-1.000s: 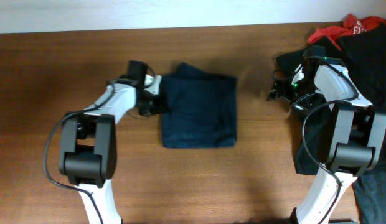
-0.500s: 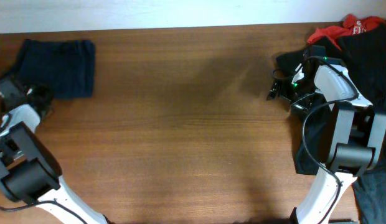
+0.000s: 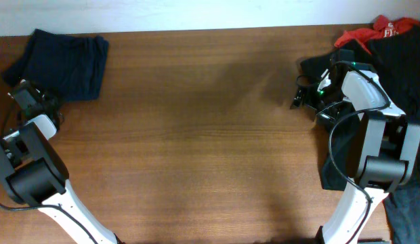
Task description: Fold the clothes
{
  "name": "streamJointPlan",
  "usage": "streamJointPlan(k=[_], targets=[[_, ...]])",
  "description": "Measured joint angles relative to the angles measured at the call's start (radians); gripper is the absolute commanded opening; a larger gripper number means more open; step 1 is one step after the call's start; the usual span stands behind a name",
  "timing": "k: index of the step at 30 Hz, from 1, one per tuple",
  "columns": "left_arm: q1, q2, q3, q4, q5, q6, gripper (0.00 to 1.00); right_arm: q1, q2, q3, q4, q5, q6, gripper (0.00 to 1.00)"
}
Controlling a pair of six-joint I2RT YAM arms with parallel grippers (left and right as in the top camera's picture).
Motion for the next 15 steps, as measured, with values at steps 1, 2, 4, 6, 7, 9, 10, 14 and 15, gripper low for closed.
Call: streamJointPlan(k=[1,2,4,6,7,9,10,14,15], targets=[[0.0,0.004,0.0,0.024,-0.003,0.0,0.49,0.0,0.0,0.0,0.0,0.0,0.0,0.99],[0.0,0.004,0.0,0.029,-0.003,0.003,0.68,0.0,0.0,0.0,0.0,0.0,0.0,0.99],[-0.001,0.005,0.0,0.039,0.011,0.007,0.95,0.0,0.0,0.0,0.0,0.0,0.0,0.99],[0.0,-0.011,0.011,-0.016,0.04,0.01,0.99,0.0,0.0,0.0,0.0,0.0,0.0,0.99],[0.0,-0.055,0.012,-0.122,0.045,-0.001,0.99,0.0,0.0,0.0,0.0,0.0,0.0,0.99],[0.005,-0.129,0.005,-0.319,0.049,-0.019,0.99,0.0,0.0,0.0,0.003,0.0,-0.001,0.99],[0.006,-0.215,-0.002,-0.413,0.05,-0.023,0.99,0.0,0.0,0.0,0.001,0.0,0.0,0.99],[0.006,-0.54,0.014,-0.822,0.11,-0.024,0.99,0.0,0.0,0.002,0.004,0.0,0.0,0.99],[0.006,-0.613,0.009,-0.985,0.133,-0.023,0.99,0.0,0.0,0.004,0.003,0.0,0.0,0.99]])
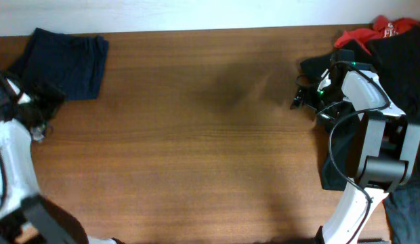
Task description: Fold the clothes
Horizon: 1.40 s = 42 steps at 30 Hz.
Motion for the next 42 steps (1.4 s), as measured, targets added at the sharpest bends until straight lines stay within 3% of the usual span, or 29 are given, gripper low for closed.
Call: streamJointPlan(k=[4,9,14,16,18,22,27,32,35,39,42], targets=[[-0.077,-0.312,-0.005,-0.402,0.031,0.076,0.99,0.0,0.0,0.001,-0.002,0.0,0.0,0.99],[-0.204,-0.524,-0.005,-0.816,0.029,0.114,0.99,0.0,0.0,0.001,-0.003,0.0,0.0,0.99],[-0.204,-0.528,-0.005,-0.855,0.025,0.141,0.99,0.0,0.0,0.001,-0.003,0.0,0.0,0.99],[-0.249,-0.539,-0.039,-0.72,0.018,0.236,0.99,0.0,0.0,0.001,-0.003,0.0,0.0,0.99],[-0.373,-0.612,-0.206,-0.367,0.012,0.344,0.99,0.0,0.0,0.002,-0.002,0.0,0.0,0.99],[-0.467,-0.985,-0.683,0.212,0.026,0.479,0.99,0.0,0.0,0.002,0.0,0.0,0.0,0.99],[-0.467,-1.398,-1.133,0.694,0.07,0.607,0.99,0.0,0.0,0.002,-0.001,0.0,0.0,0.99],[-0.468,-1.537,-1.31,0.856,0.018,0.576,0.99,0.0,0.0,0.002,-0.002,0.0,0.0,0.99],[-0.468,-1.636,-1.358,0.828,-0.065,0.502,0.99,0.0,0.0,0.002,-0.002,0.0,0.0,0.99],[-0.468,-1.649,-1.381,0.693,-0.096,0.485,0.99,0.0,0.0,0.002,-0.003,0.0,0.0,0.99],[-0.468,-1.649,-1.383,0.689,-0.104,0.484,0.99,0.0,0.0,0.002,-0.003,0.0,0.0,0.99]])
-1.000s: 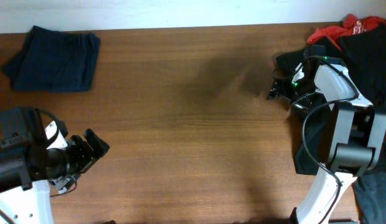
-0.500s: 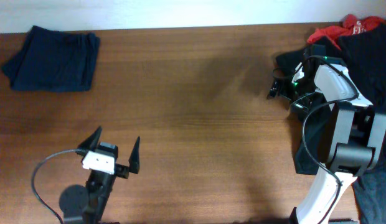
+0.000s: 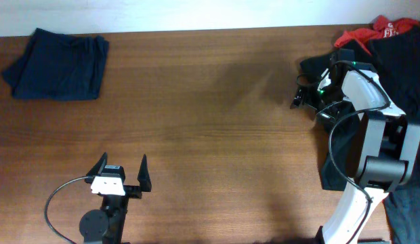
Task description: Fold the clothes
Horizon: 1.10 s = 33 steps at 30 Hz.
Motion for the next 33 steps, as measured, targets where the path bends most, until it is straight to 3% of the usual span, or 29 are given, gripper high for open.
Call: streamJointPlan(k=[16,20,24,26,33], targets=[[0.0,0.0,0.0,0.0,-0.003,0.0,0.99,0.0,-0.035,-0.001,-0.019,0.0,0.0,0.99],[0.0,0.0,0.0,0.0,-0.003,-0.003,0.99,0.032,-0.425,-0.008,-0.03,0.071,0.0,0.99],[0.0,-0.001,0.0,0.0,-0.004,-0.003,0.99,0.199,-0.725,-0.075,0.068,0.271,0.0,0.98],[0.0,-0.001,0.0,0.0,-0.006,-0.003,0.99,0.261,-0.876,-0.236,0.188,0.346,-0.002,0.99],[0.0,-0.002,-0.001,0.002,-0.006,-0.003,0.99,0.264,-1.459,-1.017,0.694,0.401,-0.003,0.99]])
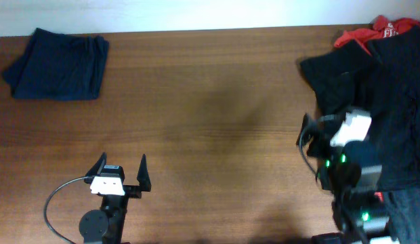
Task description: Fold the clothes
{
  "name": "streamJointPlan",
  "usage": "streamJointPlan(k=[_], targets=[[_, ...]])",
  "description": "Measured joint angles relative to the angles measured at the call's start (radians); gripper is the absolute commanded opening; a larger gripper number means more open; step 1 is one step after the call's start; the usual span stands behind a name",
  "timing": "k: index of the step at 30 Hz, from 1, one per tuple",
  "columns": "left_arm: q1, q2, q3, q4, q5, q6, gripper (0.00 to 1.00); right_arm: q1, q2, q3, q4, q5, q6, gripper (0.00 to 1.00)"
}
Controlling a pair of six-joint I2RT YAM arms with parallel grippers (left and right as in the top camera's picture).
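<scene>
A folded dark navy garment (57, 64) lies at the table's far left corner. A pile of black clothes (372, 88) with a red piece (383, 28) on top covers the right side. My left gripper (122, 169) stands open near the front edge, holding nothing. My right gripper (310, 130) is at the pile's left edge, near the front. Only one dark finger shows there, and the other is lost against the black cloth.
The brown wooden table (210, 122) stretches between the navy garment and the pile. A grey cable (57, 200) loops beside the left arm's base at the front. The pile spills over the table's right edge.
My right arm has moved from the pile's far-left edge back toward the front, uncovering the black garment there. The left arm and the navy garment have not moved.
My left gripper was beside the folded navy garment at the far left, then a little below it, then open near the front edge, where it stays. The right gripper stayed at the black pile's edge throughout and now sits nearer the front.
</scene>
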Motion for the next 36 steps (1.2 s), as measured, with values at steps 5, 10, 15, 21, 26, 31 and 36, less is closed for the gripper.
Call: streamJointPlan(k=[5,10,15,21,26,31,36], targets=[[0.0,0.002,0.0,-0.002,0.0,0.0,0.99,0.0,-0.385,-0.364,0.137,0.007,0.0,0.99],[0.0,0.001,0.0,-0.002,0.0,0.0,0.99,0.0,-0.575,-0.447,0.142,0.011,0.0,0.99],[0.0,0.0,0.0,-0.002,0.0,0.0,0.99,-0.006,-0.651,-0.543,0.197,0.01,0.0,0.99],[0.0,0.0,0.0,-0.002,0.0,0.0,0.99,-0.129,-0.652,-0.56,0.267,-0.002,0.026,0.99],[0.0,0.0,0.0,-0.002,0.0,0.0,0.99,-0.156,-0.655,-0.56,0.227,-0.005,0.022,0.99],[0.0,0.0,0.0,-0.002,0.0,0.0,0.99,-0.156,-0.655,-0.56,0.22,-0.078,-0.082,0.99],[0.0,0.0,0.0,-0.002,0.0,0.0,0.99,-0.157,-0.655,-0.56,0.215,-0.171,-0.22,0.99]])
